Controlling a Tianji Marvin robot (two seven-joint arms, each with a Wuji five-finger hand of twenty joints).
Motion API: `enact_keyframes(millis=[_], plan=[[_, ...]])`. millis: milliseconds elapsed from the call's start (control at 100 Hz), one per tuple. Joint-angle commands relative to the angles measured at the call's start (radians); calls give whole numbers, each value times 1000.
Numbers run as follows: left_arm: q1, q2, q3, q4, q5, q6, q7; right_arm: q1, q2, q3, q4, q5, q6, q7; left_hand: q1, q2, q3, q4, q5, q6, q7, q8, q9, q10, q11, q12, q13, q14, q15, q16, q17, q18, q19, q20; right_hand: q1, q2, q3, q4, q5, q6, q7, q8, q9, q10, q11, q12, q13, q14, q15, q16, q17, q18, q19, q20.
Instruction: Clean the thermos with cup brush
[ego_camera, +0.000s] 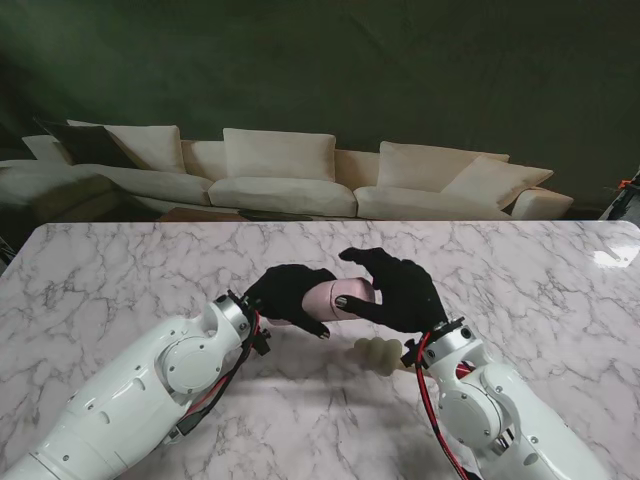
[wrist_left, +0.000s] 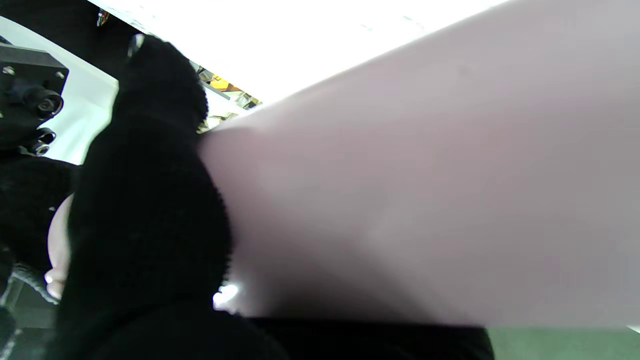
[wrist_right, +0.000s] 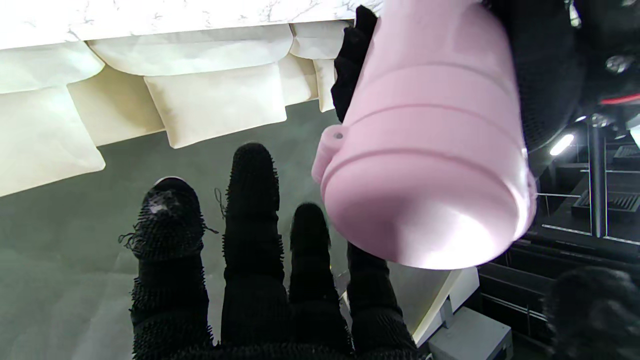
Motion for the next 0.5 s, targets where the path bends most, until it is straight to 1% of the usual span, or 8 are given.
enact_keyframes(millis=[0, 100, 130, 170, 250, 350, 410, 490], plan=[[-4, -4, -2, -10, 0, -3, -11, -17, 7, 13, -10, -13, -2, 7, 327, 515, 231, -8, 90, -202, 126, 17, 1, -49, 33, 4, 96, -88, 194, 53, 49, -116, 153, 47, -54, -34, 44, 9, -142, -29, -41, -31, -125, -17, -38, -12, -79, 3, -71, -40, -40, 16, -38, -20], [-4, -4, -4, -10, 1, -3, -11, -31, 11, 37, -21, -28, -37, 10, 327, 514, 232, -8, 89, -203, 126, 17, 0, -49, 33, 4, 96, -86, 195, 54, 50, -115, 154, 47, -25, -121, 103, 3, -163, -23, -196, -80, -272, -6, -68, -43, -171, 13, -210, -133, -79, 9, -127, -79], [-4, -4, -4, -10, 1, -4, -11, -36, 12, 44, -24, -34, -47, 8, 327, 514, 232, -8, 89, -203, 126, 17, 0, -49, 33, 4, 96, -86, 195, 54, 49, -115, 154, 47, -4, -162, 121, 4, -163, -14, -236, -73, -283, -1, -139, -80, -191, 15, -238, -154, -83, -1, -146, -97], [-4, -4, -5, -9, 2, -4, -11, -40, 14, 57, -24, -42, -77, 6, 327, 515, 231, -8, 89, -203, 126, 18, 0, -49, 33, 4, 96, -86, 195, 54, 49, -115, 154, 48, 49, -217, 142, 8, -147, -8, -325, 25, -283, 5, -208, -99, -213, 14, -265, -187, -84, -14, -159, -146], [-3, -3, -7, -10, 3, -4, -11, -52, 19, 76, -31, -68, -108, 5, 328, 514, 231, -8, 89, -201, 126, 18, 0, -49, 33, 4, 96, -86, 196, 54, 48, -115, 155, 48, 167, -332, 170, 23, -145, 4, -322, 74, -283, 22, -262, -124, -237, 3, -294, -208, -87, -44, -194, -178], [-2, -3, -10, -11, 4, -5, -10, -59, 26, 91, -32, -107, -139, -1, 326, 515, 231, -8, 89, -203, 127, 18, 0, -50, 33, 4, 96, -87, 197, 54, 49, -114, 156, 48, 314, -419, 176, 46, -146, -1, -231, 115, -283, 43, -225, -105, -223, -23, -270, -205, -68, -93, -197, -206], [-2, -3, -11, -11, 5, -6, -11, -56, 29, 91, -27, -119, -151, -2, 327, 515, 232, -7, 88, -202, 126, 18, -1, -50, 33, 4, 96, -87, 197, 54, 49, -115, 156, 48, 389, -401, 167, 53, -153, 0, -174, 105, -285, 50, -171, -84, -202, -42, -236, -189, -63, -125, -186, -207], [-3, -3, -10, -10, 4, -6, -11, -46, 30, 81, -16, -124, -149, -8, 327, 515, 232, -7, 89, -202, 126, 18, -1, -49, 33, 4, 96, -86, 197, 55, 48, -115, 156, 49, 400, -393, 256, 45, -154, -5, -81, 72, -287, 45, -1, -23, -143, -73, -154, -145, -20, -146, -140, -177]])
